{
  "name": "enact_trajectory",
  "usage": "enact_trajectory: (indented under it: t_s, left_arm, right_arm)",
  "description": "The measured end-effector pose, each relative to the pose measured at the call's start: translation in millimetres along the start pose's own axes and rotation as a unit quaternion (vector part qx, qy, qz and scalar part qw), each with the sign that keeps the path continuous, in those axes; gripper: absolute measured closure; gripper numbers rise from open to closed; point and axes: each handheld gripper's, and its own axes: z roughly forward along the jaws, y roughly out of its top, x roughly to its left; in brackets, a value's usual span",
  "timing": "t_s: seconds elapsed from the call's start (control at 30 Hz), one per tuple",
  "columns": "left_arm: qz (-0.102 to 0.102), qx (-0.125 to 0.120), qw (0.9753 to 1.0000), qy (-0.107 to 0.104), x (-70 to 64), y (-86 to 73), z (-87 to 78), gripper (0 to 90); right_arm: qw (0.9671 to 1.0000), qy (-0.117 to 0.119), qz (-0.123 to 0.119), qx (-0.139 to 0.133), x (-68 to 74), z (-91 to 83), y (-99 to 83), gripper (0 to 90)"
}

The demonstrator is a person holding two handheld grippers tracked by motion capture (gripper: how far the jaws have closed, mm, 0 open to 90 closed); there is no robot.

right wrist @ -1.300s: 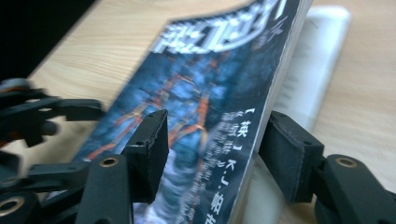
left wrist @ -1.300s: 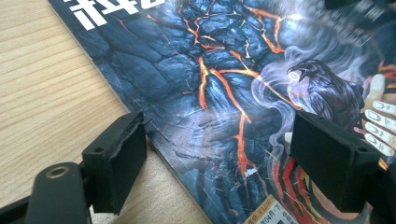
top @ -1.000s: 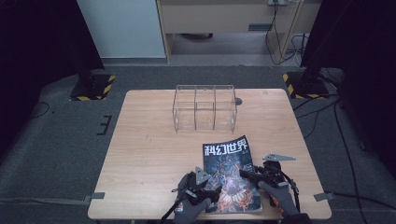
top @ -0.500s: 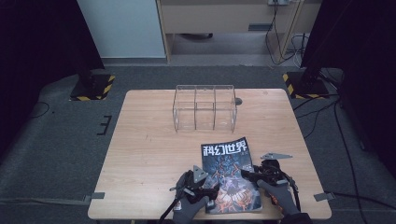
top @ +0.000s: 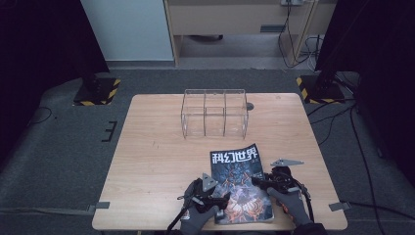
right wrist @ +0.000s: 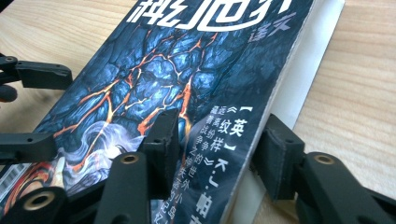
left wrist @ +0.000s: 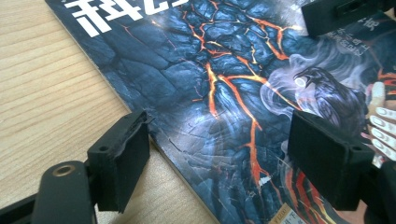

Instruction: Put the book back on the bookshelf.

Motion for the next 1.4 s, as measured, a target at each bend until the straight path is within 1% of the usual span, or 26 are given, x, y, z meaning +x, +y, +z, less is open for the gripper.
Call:
enact_trajectory:
  t_s: [0.07,0.1,0.13,0.17,0.2,0.23,0.27,0.3,0.33,0.37,0.43,0.47,0.63,0.7,0.8,0.87,0.93,0.97,1.03,1.07,1.1,1.17,1.2,1.27,1.37,1.4]
  left_arm:
    - [-0.006,-0.003,1.0,-0.005,1.5,-0.1,-0.1,21.1]
    - [-0.002,-0.002,1.0,-0.003,1.0,0.0,-0.1,21.2]
    - [-0.002,-0.002,1.0,-0.003,1.0,0.0,-0.1,21.2]
    - [0.001,0.0,1.0,0.001,0.3,0.0,0.0,21.2]
    - [0.003,0.001,1.0,0.003,-0.2,0.1,0.1,21.2]
    - [0.003,0.001,1.0,0.003,-0.3,0.2,0.1,21.2]
    - [0.002,0.001,1.0,0.002,-0.1,0.1,0.0,21.2]
    - [0.001,0.0,1.0,0.002,0.1,0.1,0.0,21.2]
    - [0.0,-0.001,1.0,0.0,0.5,0.0,0.0,21.4]
    - [-0.003,-0.003,1.0,-0.002,0.7,-0.1,0.0,21.4]
    - [-0.005,-0.002,1.0,-0.005,1.9,-0.2,-0.5,21.4]
    - [-0.007,-0.004,0.9999,-0.007,2.5,-0.2,-0.6,21.4]
    - [-0.02,-0.009,0.9996,-0.019,5.7,-0.6,-1.3,21.4]
    - [-0.023,-0.01,0.9995,-0.02,7.0,-0.8,-1.7,21.3]
    - [-0.027,-0.012,0.9994,-0.019,9.2,-1.0,-2.4,21.2]
    - [-0.03,-0.013,0.9993,-0.018,11.5,-1.1,-3.1,21.1]
    - [-0.032,-0.014,0.9993,-0.014,13.8,-1.3,-4.2,21.0]
    - [-0.035,-0.016,0.9992,-0.013,14.8,-1.5,-4.6,21.1]
    - [-0.036,-0.017,0.9991,-0.015,16.6,-1.5,-5.1,21.1]
    - [-0.036,-0.018,0.9991,-0.012,17.6,-1.2,-5.9,21.0]
    - [-0.04,-0.021,0.9989,-0.015,18.3,-0.9,-6.3,21.1]
    - [-0.041,-0.025,0.9987,-0.013,19.7,0.1,-7.9,21.1]
    - [-0.044,-0.026,0.9986,-0.015,20.3,0.4,-8.3,21.0]
    - [-0.047,-0.028,0.9984,-0.016,21.5,1.2,-9.3,21.0]
    - [-0.051,-0.032,0.9981,-0.016,22.8,1.8,-10.6,21.0]
    - [-0.051,-0.036,0.9979,-0.016,23.8,2.9,-12.7,21.0]
  right_arm:
    - [1.0,-0.004,-0.002,-0.005,0.6,2.4,1.1,49.3]
    - [0.9999,-0.013,-0.007,-0.003,3.3,3.3,1.9,50.1]
    - [0.9999,-0.013,-0.007,-0.003,3.3,3.3,1.9,50.1]
    - [0.9996,-0.023,-0.014,-0.002,4.7,3.5,1.9,53.9]
    - [0.9996,-0.023,-0.014,-0.002,4.7,3.5,1.9,53.9]
    - [0.9997,-0.022,-0.005,-0.003,4.5,2.3,2.0,59.5]
    - [0.9997,-0.022,-0.004,-0.006,4.3,1.4,2.3,62.6]
    - [0.9997,-0.022,-0.004,-0.006,4.3,1.4,2.3,62.6]
    - [0.9998,-0.019,0.006,-0.008,5.1,-1.2,3.0,67.8]
    - [0.9998,-0.019,0.006,-0.008,5.1,-1.2,3.0,67.8]
    - [0.9997,-0.018,0.006,-0.016,5.5,-2.9,3.6,73.5]
    - [0.9997,-0.018,0.006,-0.016,5.5,-2.9,3.6,73.5]
    - [0.9995,-0.007,0.01,-0.028,7.6,-7.6,4.4,80.5]
    - [0.9991,0.0,0.007,-0.042,9.9,-10.7,4.6,82.6]
    - [0.9988,0.005,0.008,-0.048,11.9,-13.0,4.9,83.1]
    - [0.9982,0.01,0.0,-0.059,13.8,-15.9,5.4,83.3]
    - [0.998,0.011,-0.001,-0.062,15.0,-16.9,5.8,83.3]
    - [0.9975,0.016,-0.002,-0.069,17.1,-18.9,6.7,83.4]
    - [0.9972,0.018,-0.005,-0.072,17.8,-19.9,7.1,83.4]
    - [0.997,0.021,-0.004,-0.074,19.3,-21.2,7.6,83.4]
    - [0.9967,0.022,-0.007,-0.078,20.6,-22.2,8.2,83.5]
    - [0.9962,0.026,-0.012,-0.083,22.7,-24.0,8.9,83.4]
    - [0.9955,0.031,-0.017,-0.088,24.8,-26.7,9.2,83.5]
    - [0.9952,0.032,-0.017,-0.091,26.1,-27.7,9.3,83.5]
    - [0.994,0.039,-0.024,-0.099,27.9,-31.5,10.1,83.5]
    - [0.9929,0.044,-0.026,-0.107,30.6,-34.9,11.0,83.5]
